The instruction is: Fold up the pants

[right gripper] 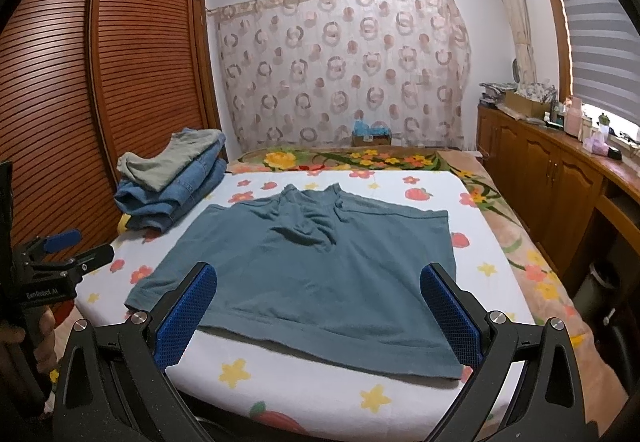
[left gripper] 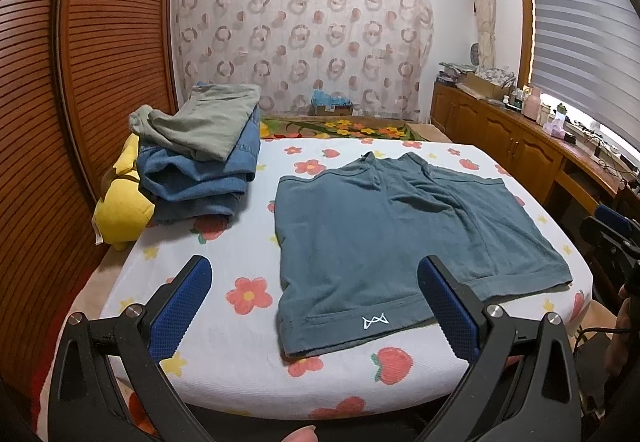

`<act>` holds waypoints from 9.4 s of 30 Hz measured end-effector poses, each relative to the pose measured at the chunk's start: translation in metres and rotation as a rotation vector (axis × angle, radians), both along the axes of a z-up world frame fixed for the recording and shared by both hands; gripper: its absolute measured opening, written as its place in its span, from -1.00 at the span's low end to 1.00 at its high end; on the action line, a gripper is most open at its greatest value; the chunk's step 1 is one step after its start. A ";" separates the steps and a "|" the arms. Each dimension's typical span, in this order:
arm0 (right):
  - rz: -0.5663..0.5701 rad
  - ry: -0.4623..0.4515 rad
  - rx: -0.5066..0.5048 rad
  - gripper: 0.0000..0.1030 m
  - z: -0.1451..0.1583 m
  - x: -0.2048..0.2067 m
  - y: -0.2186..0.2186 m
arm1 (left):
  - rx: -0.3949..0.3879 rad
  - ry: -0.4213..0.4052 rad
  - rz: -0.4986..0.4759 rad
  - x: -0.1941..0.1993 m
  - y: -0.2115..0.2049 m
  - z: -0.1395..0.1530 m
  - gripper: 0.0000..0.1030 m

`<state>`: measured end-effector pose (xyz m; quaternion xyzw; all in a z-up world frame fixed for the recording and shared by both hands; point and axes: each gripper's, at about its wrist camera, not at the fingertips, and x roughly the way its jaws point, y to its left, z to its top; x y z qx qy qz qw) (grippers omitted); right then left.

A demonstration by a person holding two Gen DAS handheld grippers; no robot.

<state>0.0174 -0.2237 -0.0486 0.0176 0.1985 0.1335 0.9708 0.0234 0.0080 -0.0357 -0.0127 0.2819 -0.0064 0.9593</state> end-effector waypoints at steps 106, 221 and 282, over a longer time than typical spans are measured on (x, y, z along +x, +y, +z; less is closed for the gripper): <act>-0.020 0.165 0.016 0.37 -0.007 -0.006 -0.066 | 0.006 0.121 -0.614 0.076 -0.164 0.022 -0.83; 0.012 0.211 0.032 -0.85 0.002 -0.027 -0.050 | -0.062 0.150 -0.398 0.050 -0.086 -0.046 0.68; 0.282 0.218 -0.072 -0.23 0.044 0.060 0.035 | -0.120 0.085 -0.283 0.055 -0.033 -0.031 0.68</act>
